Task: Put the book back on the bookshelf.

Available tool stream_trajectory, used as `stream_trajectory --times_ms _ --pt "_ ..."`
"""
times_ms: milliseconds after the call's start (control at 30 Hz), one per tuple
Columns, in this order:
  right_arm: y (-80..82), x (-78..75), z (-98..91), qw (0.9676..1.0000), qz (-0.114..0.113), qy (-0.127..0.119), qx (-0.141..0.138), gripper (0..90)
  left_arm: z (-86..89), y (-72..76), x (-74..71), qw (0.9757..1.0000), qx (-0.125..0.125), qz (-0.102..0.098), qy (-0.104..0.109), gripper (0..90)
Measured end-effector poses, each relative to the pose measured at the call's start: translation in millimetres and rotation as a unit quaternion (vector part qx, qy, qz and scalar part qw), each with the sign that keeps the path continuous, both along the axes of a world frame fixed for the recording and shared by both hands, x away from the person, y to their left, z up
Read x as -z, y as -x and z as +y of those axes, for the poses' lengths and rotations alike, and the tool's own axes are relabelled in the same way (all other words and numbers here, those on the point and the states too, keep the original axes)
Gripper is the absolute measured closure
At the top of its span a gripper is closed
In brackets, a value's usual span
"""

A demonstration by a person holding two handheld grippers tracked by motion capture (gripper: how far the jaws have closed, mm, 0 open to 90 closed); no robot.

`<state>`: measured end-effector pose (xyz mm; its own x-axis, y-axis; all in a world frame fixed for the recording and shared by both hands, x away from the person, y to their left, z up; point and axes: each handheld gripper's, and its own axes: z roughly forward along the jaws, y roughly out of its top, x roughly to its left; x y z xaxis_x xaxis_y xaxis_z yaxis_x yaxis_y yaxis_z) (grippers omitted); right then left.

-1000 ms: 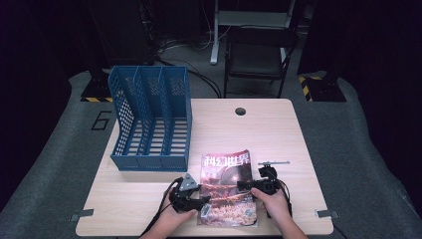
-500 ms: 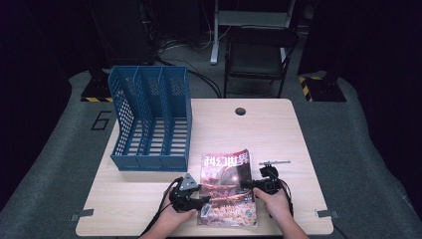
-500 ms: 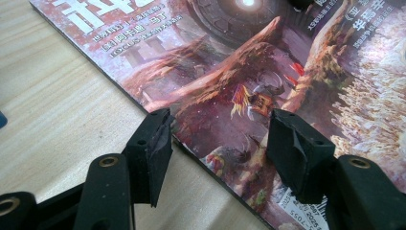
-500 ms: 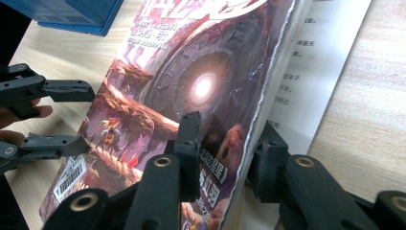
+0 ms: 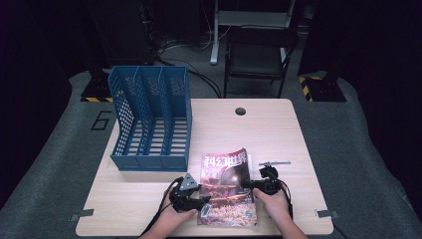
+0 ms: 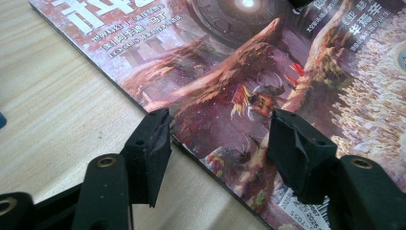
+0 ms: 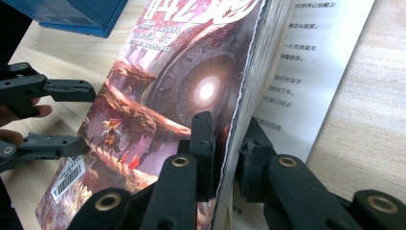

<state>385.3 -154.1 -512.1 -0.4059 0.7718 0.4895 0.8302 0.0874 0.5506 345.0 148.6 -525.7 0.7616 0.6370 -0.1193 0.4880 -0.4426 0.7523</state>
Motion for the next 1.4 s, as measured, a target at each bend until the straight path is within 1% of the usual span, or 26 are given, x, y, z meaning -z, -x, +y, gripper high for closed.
stream_trajectory --times_ms 33,67,100,133,167,233,433,500,567,600,633,667,700,767,800,867,900,1000,1033,1100,1133,1167,1233,1300,1333,1400 --pt "0.3 -0.2 0.1 1.0 -0.003 0.001 0.0 79.6 -0.3 0.1 0.0 1.0 0.001 0.001 0.0 38.7" --pt "1.3 -1.1 1.0 1.0 0.003 -0.001 0.002 79.7 0.4 -0.5 -0.7 1.0 0.006 0.001 -0.005 38.4" --pt "1.5 -1.4 1.1 1.0 0.004 -0.001 0.002 80.0 0.4 -0.5 -0.7 1.0 0.006 0.001 -0.005 38.3" --pt "0.6 -0.4 0.0 1.0 -0.008 0.001 -0.003 80.2 0.5 -0.5 -0.7 1.0 0.006 0.001 -0.005 38.3" --pt "1.1 -1.1 0.3 1.0 -0.005 0.001 -0.002 80.4 0.5 -0.9 -0.6 1.0 0.006 -0.001 -0.005 38.2" --pt "1.1 -1.3 0.3 0.9999 -0.011 0.001 -0.005 80.8 0.3 -0.8 -0.6 1.0 0.005 -0.001 -0.005 38.1" --pt "1.6 -2.0 -0.8 0.9999 -0.011 -0.009 -0.008 83.7 -0.5 -0.9 0.0 1.0 0.001 -0.005 -0.003 37.8" --pt "2.2 -2.3 -0.5 0.9999 -0.011 -0.012 -0.005 84.3 -0.9 -0.8 -0.8 1.0 0.0 0.001 -0.005 37.6" --pt "3.0 -2.6 0.1 0.9997 -0.021 -0.013 -0.004 85.0 -1.2 -1.4 -1.8 0.9999 0.002 0.003 -0.011 37.0" --pt "3.8 -3.0 0.6 0.9994 -0.03 -0.013 -0.006 85.2 -1.0 -2.0 -2.4 0.9999 0.005 0.006 -0.014 36.6" --pt "5.0 -3.8 1.5 0.9994 -0.032 -0.015 -0.003 85.3 -1.4 -2.3 -2.6 0.9999 0.005 0.011 -0.009 36.4" --pt "6.3 -4.7 1.8 0.9992 -0.036 -0.014 -0.005 85.3 -0.7 -3.3 -3.5 0.9998 0.008 0.013 -0.013 36.4" --pt "7.8 -5.7 2.7 0.999 -0.042 -0.014 -0.003 85.4 -1.3 -3.4 -3.2 0.9999 0.003 0.01 -0.014 36.4" --pt "10.7 -7.8 4.3 0.9985 -0.053 -0.008 -0.004 85.5 -1.1 -3.8 -3.5 0.9998 0.003 0.014 -0.014 36.5" --pt "11.7 -8.8 5.4 0.9981 -0.061 -0.005 -0.005 85.5 -0.8 -4.2 -3.6 0.9998 0.005 0.013 -0.015 36.5" --pt "12.1 -9.5 6.7 0.9981 -0.062 0.001 -0.004 85.5 -0.5 -4.4 -3.6 0.9998 0.008 0.016 -0.013 36.4" --pt "12.0 -9.4 6.4 0.9981 -0.062 0.004 -0.005 85.5 -0.7 -4.4 -3.2 0.9998 0.006 0.012 -0.012 36.4" --pt "11.6 -8.8 6.1 0.998 -0.062 0.004 -0.006 85.6 -0.5 -4.7 -3.2 0.9998 0.006 0.011 -0.013 36.1" --pt "12.2 -9.4 6.6 0.9983 -0.059 0.001 -0.004 85.5 -0.4 -4.8 -3.1 0.9998 0.006 0.012 -0.012 36.1" --pt "12.3 -9.8 6.6 0.998 -0.063 0.002 -0.006 85.5 -0.1 -5.2 -3.0 0.9999 0.005 0.013 -0.01 36.0" --pt "12.4 -10.1 6.6 0.998 -0.062 0.002 -0.006 85.6 0.8 -5.9 -3.6 0.9997 0.01 0.018 -0.01 36.0" --pt "12.6 -10.3 6.5 0.998 -0.063 0.001 -0.006 85.6 0.2 -5.9 -3.1 0.9998 0.005 0.016 -0.007 36.1" --pt "13.3 -11.0 6.9 0.9977 -0.067 0.0 -0.007 85.6 0.7 -6.7 -3.6 0.9998 0.005 0.017 -0.009 36.1" --pt "14.8 -12.7 7.3 0.9974 -0.072 -0.001 -0.008 85.6 0.6 -7.1 -3.8 0.9997 0.008 0.023 -0.003 36.0" --pt "16.0 -13.7 8.0 0.9972 -0.075 -0.001 -0.006 85.6 0.1 -7.1 -3.2 0.9998 0.003 0.019 -0.003 36.0" --pt "17.9 -15.8 9.3 0.9964 -0.084 0.0 -0.009 85.6 0.0 -7.4 -3.2 0.9997 0.005 0.022 0.0 34.2"
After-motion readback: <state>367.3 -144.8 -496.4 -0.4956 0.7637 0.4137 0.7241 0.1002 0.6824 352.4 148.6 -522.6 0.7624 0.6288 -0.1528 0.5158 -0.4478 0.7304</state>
